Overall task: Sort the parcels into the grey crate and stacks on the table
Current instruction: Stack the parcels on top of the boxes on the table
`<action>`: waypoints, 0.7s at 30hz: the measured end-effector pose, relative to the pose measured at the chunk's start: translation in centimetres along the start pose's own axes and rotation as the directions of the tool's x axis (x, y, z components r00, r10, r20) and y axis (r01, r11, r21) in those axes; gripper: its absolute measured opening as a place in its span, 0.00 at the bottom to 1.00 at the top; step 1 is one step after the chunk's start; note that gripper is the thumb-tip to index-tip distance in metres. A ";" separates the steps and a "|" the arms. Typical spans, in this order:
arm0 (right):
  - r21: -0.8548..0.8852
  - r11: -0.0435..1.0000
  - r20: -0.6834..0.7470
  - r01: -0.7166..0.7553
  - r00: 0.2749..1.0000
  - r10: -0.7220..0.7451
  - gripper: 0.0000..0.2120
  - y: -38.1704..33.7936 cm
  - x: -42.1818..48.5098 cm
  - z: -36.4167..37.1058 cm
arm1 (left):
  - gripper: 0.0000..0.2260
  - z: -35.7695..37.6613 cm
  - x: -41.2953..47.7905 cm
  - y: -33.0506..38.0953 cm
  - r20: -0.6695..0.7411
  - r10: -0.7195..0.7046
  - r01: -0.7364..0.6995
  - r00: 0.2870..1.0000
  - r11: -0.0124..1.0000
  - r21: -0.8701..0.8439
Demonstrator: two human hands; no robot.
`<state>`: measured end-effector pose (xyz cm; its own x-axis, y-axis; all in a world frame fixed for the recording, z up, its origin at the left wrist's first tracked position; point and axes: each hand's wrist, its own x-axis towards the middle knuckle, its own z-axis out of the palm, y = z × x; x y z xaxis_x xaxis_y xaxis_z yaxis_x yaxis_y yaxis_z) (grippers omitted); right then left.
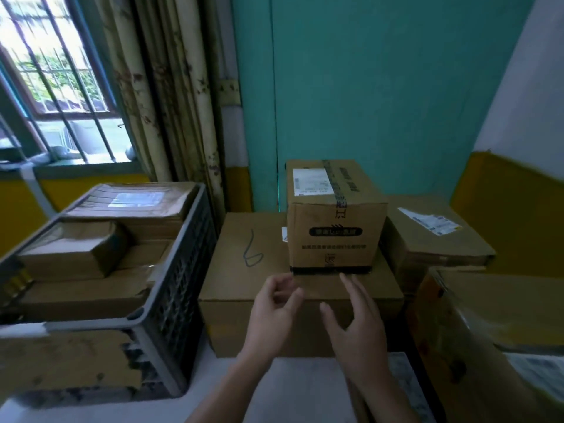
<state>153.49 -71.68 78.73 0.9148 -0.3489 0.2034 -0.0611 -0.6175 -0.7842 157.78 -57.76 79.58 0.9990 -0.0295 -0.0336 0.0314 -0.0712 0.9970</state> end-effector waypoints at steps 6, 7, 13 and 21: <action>-0.008 0.995 -0.159 0.101 0.982 -0.101 0.28 -2.9 4.3 -1.8 | 0.15 -0.1 3.1 4.2 -0.001 0.197 -0.196 0.980 0.976 0.092; -0.013 0.993 -0.180 0.116 0.977 -0.116 0.27 -3.6 5.1 -2.4 | 0.15 -0.1 3.8 5.0 -0.007 0.234 -0.231 0.972 0.966 0.116; -0.108 0.989 -0.248 0.106 0.960 -0.130 0.22 -6.4 10.1 -4.8 | 0.17 1.0 7.5 9.3 -0.062 0.389 -0.361 0.919 0.894 0.263; 0.114 0.993 -0.246 -0.042 0.967 0.069 0.26 -6.9 16.0 -5.4 | 0.27 3.5 12.7 11.2 -0.084 0.203 -0.166 0.976 0.932 0.323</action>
<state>166.36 -76.79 90.54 0.7820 -0.5534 0.2867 -0.0532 -0.5177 -0.8539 170.67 -62.41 90.13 0.9837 0.0407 0.1753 -0.1467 -0.3832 0.9120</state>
